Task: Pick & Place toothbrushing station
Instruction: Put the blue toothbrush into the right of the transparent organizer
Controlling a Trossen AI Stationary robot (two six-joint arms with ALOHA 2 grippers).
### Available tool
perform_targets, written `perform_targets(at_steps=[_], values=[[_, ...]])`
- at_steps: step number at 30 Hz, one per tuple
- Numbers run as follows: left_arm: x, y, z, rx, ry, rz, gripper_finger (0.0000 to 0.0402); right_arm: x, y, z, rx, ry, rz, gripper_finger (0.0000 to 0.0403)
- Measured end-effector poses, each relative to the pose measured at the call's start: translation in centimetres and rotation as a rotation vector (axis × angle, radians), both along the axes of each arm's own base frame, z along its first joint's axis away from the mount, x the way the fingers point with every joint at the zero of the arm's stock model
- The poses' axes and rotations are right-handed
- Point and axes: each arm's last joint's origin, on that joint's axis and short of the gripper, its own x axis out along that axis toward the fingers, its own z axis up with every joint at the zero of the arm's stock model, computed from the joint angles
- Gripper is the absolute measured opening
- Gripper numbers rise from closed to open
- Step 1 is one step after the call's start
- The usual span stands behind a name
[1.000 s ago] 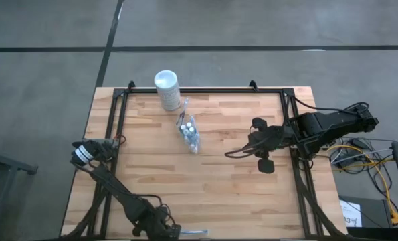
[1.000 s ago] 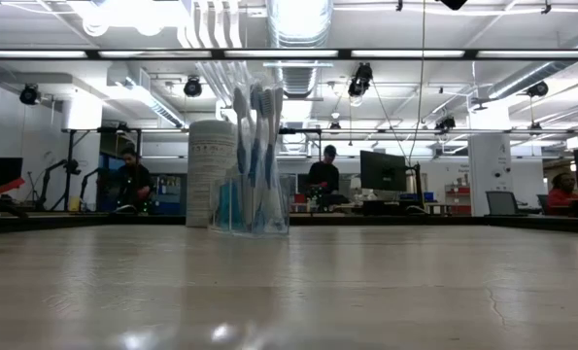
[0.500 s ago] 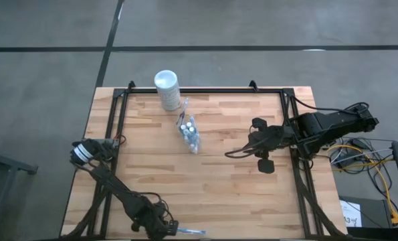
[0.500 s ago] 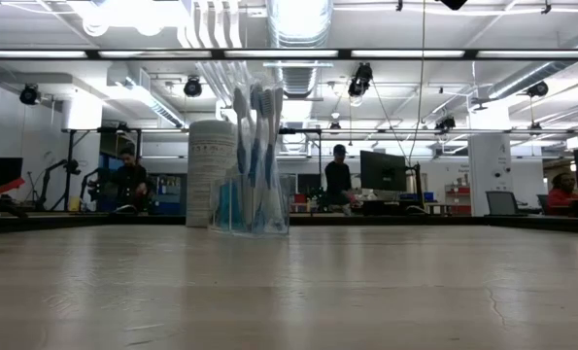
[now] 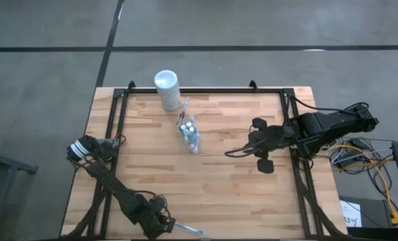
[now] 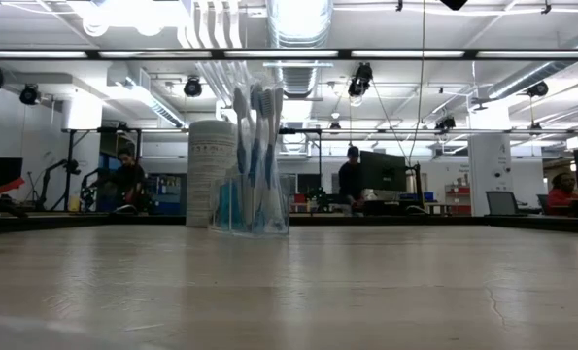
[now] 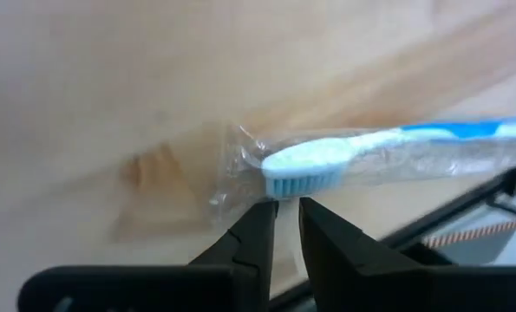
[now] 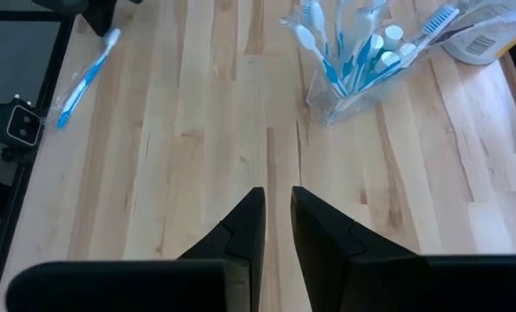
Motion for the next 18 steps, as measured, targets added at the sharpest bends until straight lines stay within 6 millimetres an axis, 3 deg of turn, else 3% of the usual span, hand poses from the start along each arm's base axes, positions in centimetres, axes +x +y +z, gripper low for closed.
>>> perform_targets(at_steps=[18], values=[[0.0,3.4,0.9,0.33,-0.064,0.141,0.0065,0.0,0.0,0.0,0.006,-0.002,-0.006,0.0054]])
